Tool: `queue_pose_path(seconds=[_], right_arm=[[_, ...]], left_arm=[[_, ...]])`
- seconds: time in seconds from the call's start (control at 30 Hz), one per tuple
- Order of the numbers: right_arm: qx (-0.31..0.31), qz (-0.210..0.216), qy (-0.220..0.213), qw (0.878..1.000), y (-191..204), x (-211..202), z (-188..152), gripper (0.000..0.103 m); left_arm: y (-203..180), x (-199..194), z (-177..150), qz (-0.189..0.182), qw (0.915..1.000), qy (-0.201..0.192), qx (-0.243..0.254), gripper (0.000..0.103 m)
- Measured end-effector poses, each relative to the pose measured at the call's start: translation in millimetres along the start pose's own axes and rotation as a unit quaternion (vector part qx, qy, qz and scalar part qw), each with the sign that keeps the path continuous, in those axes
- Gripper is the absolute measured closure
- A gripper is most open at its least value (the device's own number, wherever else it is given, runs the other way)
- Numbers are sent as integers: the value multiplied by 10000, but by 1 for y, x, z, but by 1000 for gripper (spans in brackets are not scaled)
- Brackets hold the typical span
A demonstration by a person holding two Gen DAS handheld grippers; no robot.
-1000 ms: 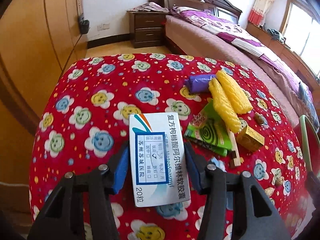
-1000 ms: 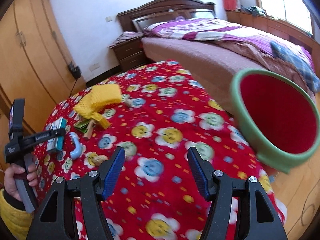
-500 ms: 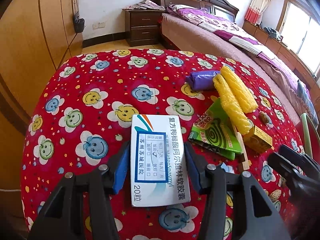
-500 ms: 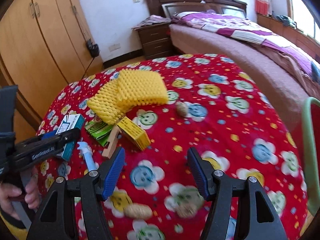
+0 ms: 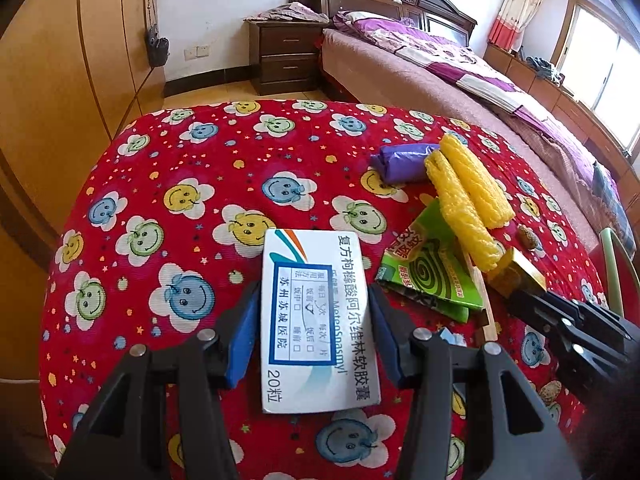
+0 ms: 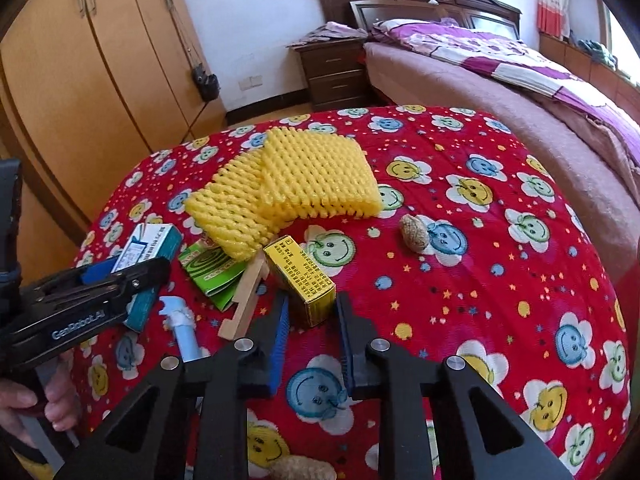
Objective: Collect trash
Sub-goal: 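Hold the medicine box in left gripper while right gripper grasps the small yellow box, then carry the medicine box and yellow box over the bucket with both grippers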
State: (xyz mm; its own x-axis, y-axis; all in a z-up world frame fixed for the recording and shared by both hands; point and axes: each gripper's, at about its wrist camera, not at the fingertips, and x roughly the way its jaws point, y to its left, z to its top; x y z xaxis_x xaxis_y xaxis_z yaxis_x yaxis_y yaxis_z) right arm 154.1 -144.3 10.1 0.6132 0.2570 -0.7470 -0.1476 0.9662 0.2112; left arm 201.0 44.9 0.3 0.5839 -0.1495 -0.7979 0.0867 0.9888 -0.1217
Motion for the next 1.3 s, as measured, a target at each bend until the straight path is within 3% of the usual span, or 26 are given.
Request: queue_pose_path(seconds=[0.37,0.6,1.3], right_arm=[[420,84,-320,9986,-16,-49,-17,81],[756,7,-601,9953,-35,-88,-30,81],[1708,-744,-1393,9726,-127,-192,-74,81]], left_arm=[[-17,-29,-7,-162,9996,-180,115,50],[-39,-56,-11,-524,9980,-294,212,50],[-182,-93,-22,-1656,9807,-178,1023,50]])
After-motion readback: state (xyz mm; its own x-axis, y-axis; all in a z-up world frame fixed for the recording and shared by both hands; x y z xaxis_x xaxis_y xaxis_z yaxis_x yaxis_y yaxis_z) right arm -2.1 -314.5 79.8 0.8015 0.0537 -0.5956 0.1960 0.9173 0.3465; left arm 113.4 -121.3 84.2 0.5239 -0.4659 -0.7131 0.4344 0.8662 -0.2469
